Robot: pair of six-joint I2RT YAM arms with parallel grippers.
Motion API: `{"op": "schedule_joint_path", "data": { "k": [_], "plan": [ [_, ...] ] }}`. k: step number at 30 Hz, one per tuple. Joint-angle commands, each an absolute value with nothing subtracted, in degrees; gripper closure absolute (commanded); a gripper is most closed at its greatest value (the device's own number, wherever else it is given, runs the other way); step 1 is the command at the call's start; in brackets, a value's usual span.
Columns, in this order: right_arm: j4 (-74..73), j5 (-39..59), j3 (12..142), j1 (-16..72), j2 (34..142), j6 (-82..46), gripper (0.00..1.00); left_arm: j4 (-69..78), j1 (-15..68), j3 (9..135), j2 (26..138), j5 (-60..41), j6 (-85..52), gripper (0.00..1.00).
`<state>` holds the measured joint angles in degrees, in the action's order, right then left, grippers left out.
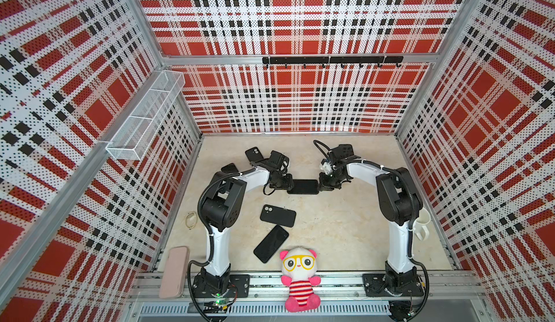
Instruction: Put the phone into the phone case
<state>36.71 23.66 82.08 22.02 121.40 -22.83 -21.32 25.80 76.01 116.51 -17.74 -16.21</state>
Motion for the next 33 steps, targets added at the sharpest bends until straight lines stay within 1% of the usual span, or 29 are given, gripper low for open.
{"op": "schedule_joint_path", "data": {
  "k": [1,3,5,8,12,17,21,24,27,33],
  "plan": [
    [37.09,16.57,73.64,30.80,142.38,-22.57,0.92,-23.35,27.82,75.45,117.77,-22.76,-15.74,0.59],
    [36.22,17.10,73.18,30.86,142.89,-22.64,0.93,-23.29,27.82,75.42,117.69,-22.69,-15.69,0.59],
    [35.72,16.72,72.73,30.77,140.76,-22.93,0.93,-23.35,27.78,75.39,117.69,-22.51,-15.56,0.59],
    [40.00,14.99,75.47,29.99,135.49,-21.79,0.90,-23.51,27.40,75.50,117.48,-21.84,-15.32,0.60],
    [47.37,11.46,83.15,28.17,126.88,-19.67,0.85,-23.86,26.42,75.59,116.70,-20.05,-14.72,0.59],
    [54.23,9.76,94.36,26.66,122.21,-16.79,0.78,-23.94,25.80,75.67,116.19,-16.60,-13.87,0.57],
    [57.41,9.97,101.59,25.92,122.36,-14.82,0.74,-23.49,25.71,75.58,116.37,-16.26,-13.80,0.56],
    [58.23,10.25,104.06,25.05,123.38,-13.81,0.72,-23.23,25.54,75.52,116.29,-16.22,-13.78,0.55],
    [58.30,11.07,105.56,24.44,125.08,-12.88,0.73,-22.68,25.15,75.37,116.03,-16.43,-13.96,0.54],
    [57.29,13.21,107.22,23.91,128.08,-11.80,0.78,-22.15,24.61,75.15,115.85,-16.89,-14.13,0.54]
  ]
}}
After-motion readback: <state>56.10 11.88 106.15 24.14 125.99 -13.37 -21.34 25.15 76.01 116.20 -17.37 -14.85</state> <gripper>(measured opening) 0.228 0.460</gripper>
